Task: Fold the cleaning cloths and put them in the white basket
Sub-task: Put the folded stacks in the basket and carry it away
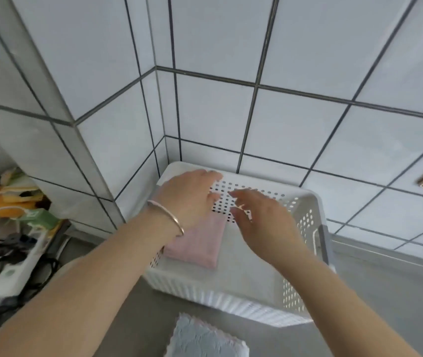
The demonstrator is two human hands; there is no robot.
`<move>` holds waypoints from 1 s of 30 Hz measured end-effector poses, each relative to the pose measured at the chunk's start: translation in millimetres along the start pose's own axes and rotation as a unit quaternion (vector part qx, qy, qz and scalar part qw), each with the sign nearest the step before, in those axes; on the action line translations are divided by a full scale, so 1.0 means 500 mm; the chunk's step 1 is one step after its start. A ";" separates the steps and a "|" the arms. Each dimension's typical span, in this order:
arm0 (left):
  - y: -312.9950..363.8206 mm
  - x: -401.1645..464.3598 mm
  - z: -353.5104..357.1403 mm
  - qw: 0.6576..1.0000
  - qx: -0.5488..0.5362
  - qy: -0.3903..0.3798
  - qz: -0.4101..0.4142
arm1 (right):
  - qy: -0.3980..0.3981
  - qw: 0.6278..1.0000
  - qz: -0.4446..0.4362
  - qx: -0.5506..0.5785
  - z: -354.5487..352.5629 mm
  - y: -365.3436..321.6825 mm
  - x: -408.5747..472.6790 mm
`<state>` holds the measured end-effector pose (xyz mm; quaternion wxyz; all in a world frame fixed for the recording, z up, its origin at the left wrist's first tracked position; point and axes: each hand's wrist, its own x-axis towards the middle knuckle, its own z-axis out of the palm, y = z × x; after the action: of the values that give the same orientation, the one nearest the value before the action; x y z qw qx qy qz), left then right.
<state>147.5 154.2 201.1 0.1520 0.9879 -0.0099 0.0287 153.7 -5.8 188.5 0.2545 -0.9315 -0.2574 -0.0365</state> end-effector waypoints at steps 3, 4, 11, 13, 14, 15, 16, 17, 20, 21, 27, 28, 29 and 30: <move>0.014 -0.161 -0.033 0.931 -0.171 0.313 0.076 | 0.212 0.960 -0.017 0.181 -0.042 -0.023 -0.172; 0.010 -0.216 -0.013 0.901 -0.193 0.379 0.083 | 0.250 0.947 -0.007 0.200 -0.029 -0.022 -0.232; -0.030 -0.442 0.316 0.923 -0.259 0.098 -0.267 | 0.177 0.904 0.294 0.254 0.227 0.020 -0.471; -0.040 -0.443 0.364 0.897 -0.247 -0.054 -0.362 | 0.031 0.837 0.461 0.294 0.278 0.040 -0.480; -0.041 -0.443 0.376 0.888 -0.237 -0.099 -0.382 | -0.039 0.814 0.501 0.292 0.294 0.047 -0.483; -0.040 -0.440 0.384 0.881 -0.234 -0.126 -0.391 | -0.090 0.799 0.522 0.286 0.307 0.052 -0.484; -0.037 -0.439 0.391 0.873 -0.234 -0.140 -0.403 | -0.118 0.793 0.528 0.280 0.316 0.056 -0.483; -0.032 -0.441 0.395 0.866 -0.235 -0.145 -0.417 | -0.136 0.789 0.530 0.279 0.321 0.056 -0.484; -0.021 -0.447 0.409 0.869 -0.198 -0.148 -0.429 | -0.154 0.761 0.545 0.317 0.336 0.049 -0.469; -0.017 -0.449 0.414 0.873 -0.184 -0.146 -0.427 | -0.160 0.752 0.551 0.323 0.340 0.044 -0.464; 0.008 -0.453 0.422 0.877 -0.202 -0.137 -0.413 | -0.174 0.759 0.547 0.308 0.366 0.043 -0.453; 0.006 -0.454 0.418 0.875 -0.213 -0.141 -0.412 | -0.178 0.757 0.546 0.313 0.369 0.042 -0.456; 0.002 -0.456 0.416 0.869 -0.228 -0.149 -0.414 | -0.174 0.752 0.548 0.321 0.369 0.041 -0.459; -0.003 -0.455 0.413 0.858 -0.255 -0.156 -0.418 | -0.167 0.748 0.549 0.334 0.373 0.043 -0.464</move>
<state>-68.4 96.0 -9.6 0.3924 0.8176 0.3735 -0.1952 -47.9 -36.6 -29.2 0.4782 -0.7591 0.2647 0.3537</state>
